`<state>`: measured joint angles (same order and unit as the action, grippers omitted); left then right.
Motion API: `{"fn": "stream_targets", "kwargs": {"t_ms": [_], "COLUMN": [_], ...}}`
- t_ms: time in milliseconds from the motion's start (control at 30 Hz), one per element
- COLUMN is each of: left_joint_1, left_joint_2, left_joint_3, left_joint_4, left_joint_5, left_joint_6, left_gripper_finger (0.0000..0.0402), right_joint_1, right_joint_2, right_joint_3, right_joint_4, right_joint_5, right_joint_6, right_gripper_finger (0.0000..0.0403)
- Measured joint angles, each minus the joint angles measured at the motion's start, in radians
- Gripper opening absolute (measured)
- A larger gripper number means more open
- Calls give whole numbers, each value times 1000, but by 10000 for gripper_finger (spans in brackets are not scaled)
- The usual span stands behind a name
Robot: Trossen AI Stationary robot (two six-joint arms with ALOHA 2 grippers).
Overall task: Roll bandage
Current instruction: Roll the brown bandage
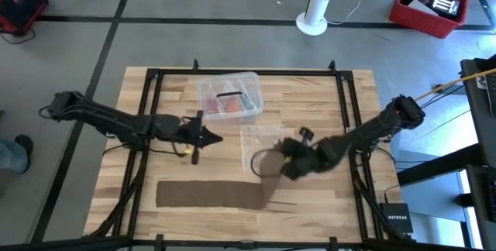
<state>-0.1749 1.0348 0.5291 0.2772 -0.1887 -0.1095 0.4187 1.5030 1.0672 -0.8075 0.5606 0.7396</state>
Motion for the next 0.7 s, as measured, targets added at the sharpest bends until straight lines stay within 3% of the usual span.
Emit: {"fn": "stream_targets", "kwargs": {"t_ms": [233, 467, 600, 700], "left_joint_1": [-72, -64, -51, -46], "left_joint_2": [162, 301, 371, 415], "left_joint_3": [277, 298, 298, 303], "left_joint_4": [-340, -98, -71, -25], "left_joint_5": [-144, -140, -116, -32], "left_joint_6": [32, -41, -75, -93], "left_gripper_finger": [0, 20, 63, 99], "right_joint_1": [-115, -85, -70, -60], "right_joint_2": [-64, -59, -58, -46], "right_joint_3": [-1, -33, -87, -108], "right_joint_4": [38, 275, 399, 442], "right_joint_5": [-70, -169, -197, -239], "right_joint_6": [-315, -586, -640, -668], "right_gripper_finger": [33, 33, 33, 33]}}
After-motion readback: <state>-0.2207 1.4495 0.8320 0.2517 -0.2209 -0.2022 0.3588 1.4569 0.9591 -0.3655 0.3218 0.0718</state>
